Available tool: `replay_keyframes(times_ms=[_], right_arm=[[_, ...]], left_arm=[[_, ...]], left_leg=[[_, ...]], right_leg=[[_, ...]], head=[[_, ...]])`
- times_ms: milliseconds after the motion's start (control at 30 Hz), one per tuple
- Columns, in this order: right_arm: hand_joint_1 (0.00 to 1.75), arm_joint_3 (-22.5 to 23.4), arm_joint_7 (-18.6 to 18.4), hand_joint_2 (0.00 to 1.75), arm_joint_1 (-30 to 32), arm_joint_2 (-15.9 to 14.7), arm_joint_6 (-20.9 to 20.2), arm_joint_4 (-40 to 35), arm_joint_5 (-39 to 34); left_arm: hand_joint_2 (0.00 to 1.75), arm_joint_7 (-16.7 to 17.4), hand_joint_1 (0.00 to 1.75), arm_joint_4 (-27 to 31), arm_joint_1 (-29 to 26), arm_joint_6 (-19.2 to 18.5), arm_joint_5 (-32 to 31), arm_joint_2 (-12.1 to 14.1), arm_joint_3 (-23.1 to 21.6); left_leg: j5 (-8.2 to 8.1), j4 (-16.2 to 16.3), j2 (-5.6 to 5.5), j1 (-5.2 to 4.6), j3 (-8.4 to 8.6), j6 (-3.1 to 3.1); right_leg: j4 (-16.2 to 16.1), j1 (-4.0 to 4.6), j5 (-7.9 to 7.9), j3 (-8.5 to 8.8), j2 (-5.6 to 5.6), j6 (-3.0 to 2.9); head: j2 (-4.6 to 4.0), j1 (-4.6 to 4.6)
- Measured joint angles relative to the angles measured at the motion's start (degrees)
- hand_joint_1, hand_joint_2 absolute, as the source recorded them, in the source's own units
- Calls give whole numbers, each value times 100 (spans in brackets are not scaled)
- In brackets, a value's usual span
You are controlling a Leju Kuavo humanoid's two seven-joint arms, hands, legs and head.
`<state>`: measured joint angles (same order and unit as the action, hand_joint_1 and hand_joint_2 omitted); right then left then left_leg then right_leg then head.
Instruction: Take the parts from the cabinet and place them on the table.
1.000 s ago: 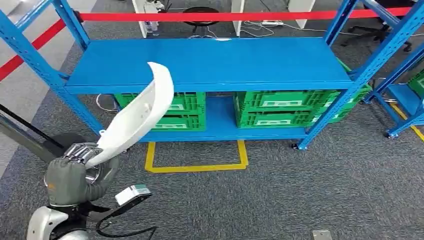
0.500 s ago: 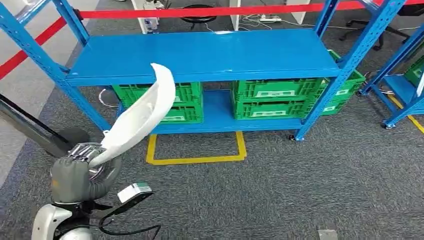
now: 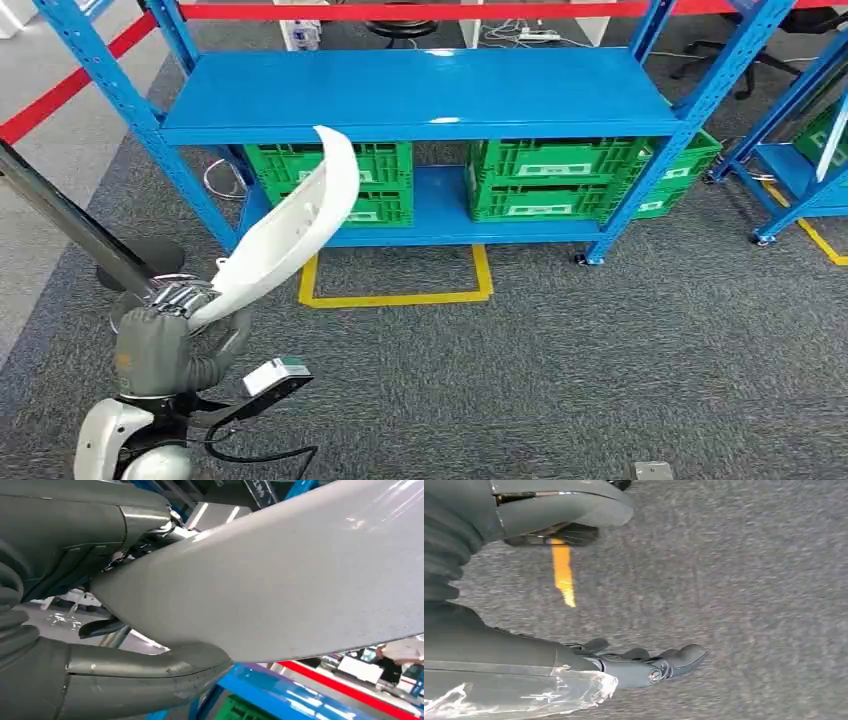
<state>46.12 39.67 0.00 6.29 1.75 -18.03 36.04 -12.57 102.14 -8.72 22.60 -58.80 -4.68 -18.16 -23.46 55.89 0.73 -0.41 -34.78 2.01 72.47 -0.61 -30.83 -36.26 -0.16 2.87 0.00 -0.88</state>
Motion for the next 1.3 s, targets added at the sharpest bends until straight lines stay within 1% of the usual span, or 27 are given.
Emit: replay_keyframes(times_ms=[33, 67, 100, 133, 233, 267, 300, 333, 400, 467, 533, 567, 600, 633, 733, 767, 833, 900, 933, 967, 1033, 1067, 1100, 1133, 1233, 1267, 1300], right_arm=[[0, 2, 2, 175, -5, 0, -2, -2, 9], [0, 6, 9, 175, -19, 0, -4, -4, 31], [0, 15, 15, 175, -43, 2, -6, -7, 57], [0, 39, 24, 175, -73, 2, -11, -9, 76], [0, 85, 26, 175, -51, 4, -20, -9, 90], [0, 92, 26, 175, -62, 9, -22, -7, 90], [0, 92, 26, 175, -67, 7, -22, -9, 98], [0, 101, 26, 175, -70, 7, -22, -11, 101], [0, 131, 28, 175, -72, 7, -17, -17, 114], [0, 149, 26, 175, -69, 7, -4, -17, 160], [0, 186, 26, 175, -81, 7, -2, -17, 201], [0, 207, 26, 175, -86, 9, -4, -17, 221], [0, 223, 26, 175, -96, 22, -6, -17, 249], [0, 238, 28, 175, -103, 22, -6, -22, 269], [0, 326, 33, 175, -82, 22, -22, -26, 330], [0, 363, 33, 175, -68, 20, -22, -26, 347], [0, 400, 31, 175, -69, 20, -22, -26, 378], [0, 420, 31, 175, -83, 22, -28, -24, 402], [0, 426, 31, 175, -79, 20, -26, -24, 404], [0, 444, 28, 175, -72, 20, -26, -24, 413], [0, 483, 26, 175, -67, 20, -22, -26, 452], [0, 498, 26, 175, -76, 17, -20, -26, 494], [0, 511, 22, 175, -101, 22, -20, -24, 520], [0, 520, 26, 175, -108, 26, -20, -24, 533], [0, 564, 24, 175, -67, 26, -13, -20, 549], [0, 566, 24, 175, -64, 28, -13, -17, 551], [0, 566, 24, 175, -71, 28, -11, -17, 551]], left_arm=[[175, 0, 175, -9, 4, -4, 0, 0, 0], [175, 0, 175, -15, 10, -11, 0, 0, 0], [175, 0, 175, -15, 11, -13, -2, 0, 2], [175, 0, 175, -17, 26, -13, -2, 0, 4], [175, -7, 175, -22, 43, -15, -4, -7, 4], [175, -7, 175, -26, 42, -15, -2, -4, 7], [175, -7, 175, -29, 41, -15, -2, -2, 9], [175, -7, 175, -33, 42, -17, -2, 0, 9], [175, -7, 175, -48, 44, -39, 0, 2, 9], [175, -13, 175, -66, 48, -105, 15, 11, 9], [175, -42, 175, -79, 59, -173, 70, 15, 9], [175, -59, 175, -83, 70, -229, 113, 15, 9], [175, -70, 175, -83, 71, -260, 138, 17, 9], [175, -85, 175, -83, 83, -273, 177, 17, 11], [175, -133, 175, -114, 118, -422, 328, 28, 11], [175, -168, 175, -125, 132, -463, 382, 35, 11], [175, -197, 175, -140, 127, -509, 428, 37, 11], [175, -208, 175, -168, 126, -562, 457, 48, 11], [175, -230, 175, -188, 126, -571, 507, 48, 11], [175, -269, 175, -201, 127, -586, 560, 48, 11], [175, -321, 175, -214, 130, -599, 603, 50, 11], [175, -358, 175, -216, 132, -581, 605, 50, 11], [175, -387, 175, -214, 132, -570, 608, 50, 11], [175, -391, 175, -216, 143, -560, 608, 55, 9], [175, -407, 175, -216, 154, -553, 608, 55, 0], [175, -407, 175, -216, 162, -549, 610, 57, 0], [175, -407, 175, -216, 169, -549, 610, 59, 0]], left_leg=[[73, 13, 0, 5, -98, -22], [137, 35, -2, 4, -164, -49], [178, 69, 0, -28, -223, -85], [250, 81, 19, -27, -250, -114], [435, 55, 21, -6, -278, -202], [295, 93, -8, 15, -341, -231], [-130, 316, -22, 17, -406, -268], [-588, 739, -26, 26, -478, -295], [-1085, 1574, -26, 38, -571, -312], [-838, 1907, -32, 39, -461, -286], [-394, 1429, -94, 32, -14, -215], [-377, 967, -243, 23, 345, -148], [-574, 450, -468, 2, 779, -91], [-708, -70, -489, -7, 1076, -50], [-731, -172, -348, -31, 1031, -45], [-662, -205, -241, 15, 1000, -5], [-590, -202, -126, -6, 910, 68], [-512, -194, 36, -25, 800, 62], [-479, -184, 112, -25, 748, 51], [-453, -171, 180, -21, 705, 36], [-428, -111, 294, 2, 626, -5], [-436, -65, 351, 9, 596, -24], [-441, -35, 410, -15, 567, -65], [-448, 23, 442, -44, 546, -97], [-415, 23, 545, -35, 540, -156], [-458, 55, 499, -21, 517, -201], [-599, 184, 244, 0, 475, -248]], right_leg=[[-402, -5, 172, 318, -4, -1], [-925, -14, 137, 712, -15, -1], [-1561, -3, -81, 1212, -22, -2], [-1859, 2, -213, 1308, 5, -64], [-1762, 31, -83, 1106, 7, -165], [-1761, 8, -13, 1037, -17, -228], [-1757, 12, 69, 936, -7, -298], [-1757, 19, 153, 842, -1, -318], [-1751, 44, 310, 713, 25, -339], [-1721, 65, 475, 487, 89, -333], [-1699, 87, 594, 269, 188, -316], [-1687, 89, 666, 194, 235, -310], [-1671, 97, 715, 148, 282, -292], [-1641, 118, 761, 118, 333, -277], [-1646, 102, 965, -16, 506, -168], [-1580, 81, 906, -82, 425, -177], [-1014, 69, 429, -357, 139, -132], [-31, 29, -51, -690, 68, -56], [211, 10, -145, -725, 61, -24], [145, -6, -104, -605, 49, 0], [-690, -34, 201, 11, -41, 38], [-1273, -47, 360, 414, -182, 58], [-1574, -10, 193, 571, -390, 69], [-1588, -11, 276, 589, -295, -47], [-1541, 9, 299, 515, -173, -147], [-1564, -19, 339, 515, -130, -211], [-1564, -22, 362, 489, -94, -246]], head=[[0, 0], [0, 0], [0, -9], [0, 15], [0, 22], [0, 20], [0, 50], [0, 81], [0, 85], [0, 83], [0, 83], [0, 83], [0, 74], [0, 81], [0, 68], [0, 79], [0, 7], [0, 13], [0, 9], [0, 9], [0, 9], [0, 5], [0, 0], [0, 4], [0, 13], [0, 18], [0, 35]])
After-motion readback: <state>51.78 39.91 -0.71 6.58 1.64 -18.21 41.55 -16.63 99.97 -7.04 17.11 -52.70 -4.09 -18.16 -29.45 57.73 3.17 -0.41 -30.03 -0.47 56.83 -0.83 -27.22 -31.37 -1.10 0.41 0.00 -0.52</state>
